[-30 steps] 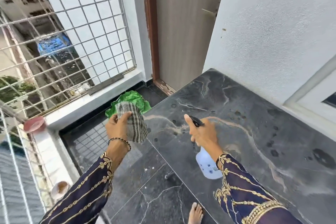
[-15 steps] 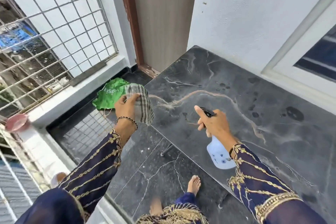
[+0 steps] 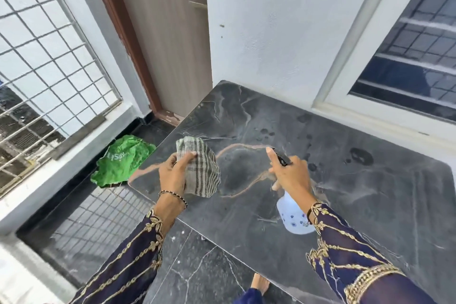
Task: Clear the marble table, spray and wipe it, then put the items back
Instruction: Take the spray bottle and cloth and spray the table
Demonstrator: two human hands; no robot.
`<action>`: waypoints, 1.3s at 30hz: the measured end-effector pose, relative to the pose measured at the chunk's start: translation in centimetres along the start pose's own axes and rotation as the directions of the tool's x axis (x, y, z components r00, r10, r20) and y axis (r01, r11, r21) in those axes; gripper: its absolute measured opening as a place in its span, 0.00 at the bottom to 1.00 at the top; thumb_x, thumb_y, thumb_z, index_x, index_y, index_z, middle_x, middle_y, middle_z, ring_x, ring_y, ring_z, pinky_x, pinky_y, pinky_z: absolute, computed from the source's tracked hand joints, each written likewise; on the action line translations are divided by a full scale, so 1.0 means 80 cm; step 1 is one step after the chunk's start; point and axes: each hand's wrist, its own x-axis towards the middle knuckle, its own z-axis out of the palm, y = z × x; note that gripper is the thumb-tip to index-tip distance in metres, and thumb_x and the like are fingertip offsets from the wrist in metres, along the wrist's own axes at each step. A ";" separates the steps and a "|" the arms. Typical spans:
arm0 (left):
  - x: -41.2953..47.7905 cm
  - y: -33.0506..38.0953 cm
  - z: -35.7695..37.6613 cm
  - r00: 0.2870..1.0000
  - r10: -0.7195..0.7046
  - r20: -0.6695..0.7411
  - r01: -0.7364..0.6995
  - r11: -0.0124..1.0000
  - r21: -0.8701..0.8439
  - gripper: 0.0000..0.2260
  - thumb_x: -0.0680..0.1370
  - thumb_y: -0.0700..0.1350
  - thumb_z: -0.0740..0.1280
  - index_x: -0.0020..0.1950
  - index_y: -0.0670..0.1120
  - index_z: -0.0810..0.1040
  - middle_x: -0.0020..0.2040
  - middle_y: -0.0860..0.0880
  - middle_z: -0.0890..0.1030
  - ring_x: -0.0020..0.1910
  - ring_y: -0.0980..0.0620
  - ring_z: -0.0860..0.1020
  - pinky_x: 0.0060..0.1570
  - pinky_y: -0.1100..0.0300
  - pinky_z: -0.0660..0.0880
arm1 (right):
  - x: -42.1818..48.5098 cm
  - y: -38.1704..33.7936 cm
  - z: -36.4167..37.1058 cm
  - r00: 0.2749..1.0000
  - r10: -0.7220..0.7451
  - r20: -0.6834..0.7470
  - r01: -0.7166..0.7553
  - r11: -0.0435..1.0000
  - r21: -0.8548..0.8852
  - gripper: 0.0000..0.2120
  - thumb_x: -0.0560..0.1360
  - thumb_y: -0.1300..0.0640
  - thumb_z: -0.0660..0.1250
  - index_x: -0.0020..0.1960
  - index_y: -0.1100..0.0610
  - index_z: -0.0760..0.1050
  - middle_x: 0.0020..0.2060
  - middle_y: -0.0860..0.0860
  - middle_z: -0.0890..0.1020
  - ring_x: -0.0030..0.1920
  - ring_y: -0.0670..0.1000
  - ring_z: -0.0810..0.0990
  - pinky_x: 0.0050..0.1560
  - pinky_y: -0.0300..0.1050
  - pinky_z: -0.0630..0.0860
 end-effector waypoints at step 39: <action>-0.017 -0.007 0.107 0.993 -0.050 0.103 0.054 0.998 -0.044 0.09 0.70 0.40 0.73 0.48 0.40 0.81 0.47 0.39 0.83 0.42 0.45 0.82 0.49 0.49 0.79 | 0.005 0.092 -0.133 0.930 0.281 -0.237 -0.269 0.960 0.081 0.38 0.71 0.22 0.59 0.39 0.58 0.82 0.28 0.49 0.85 0.24 0.51 0.84 0.46 0.51 0.83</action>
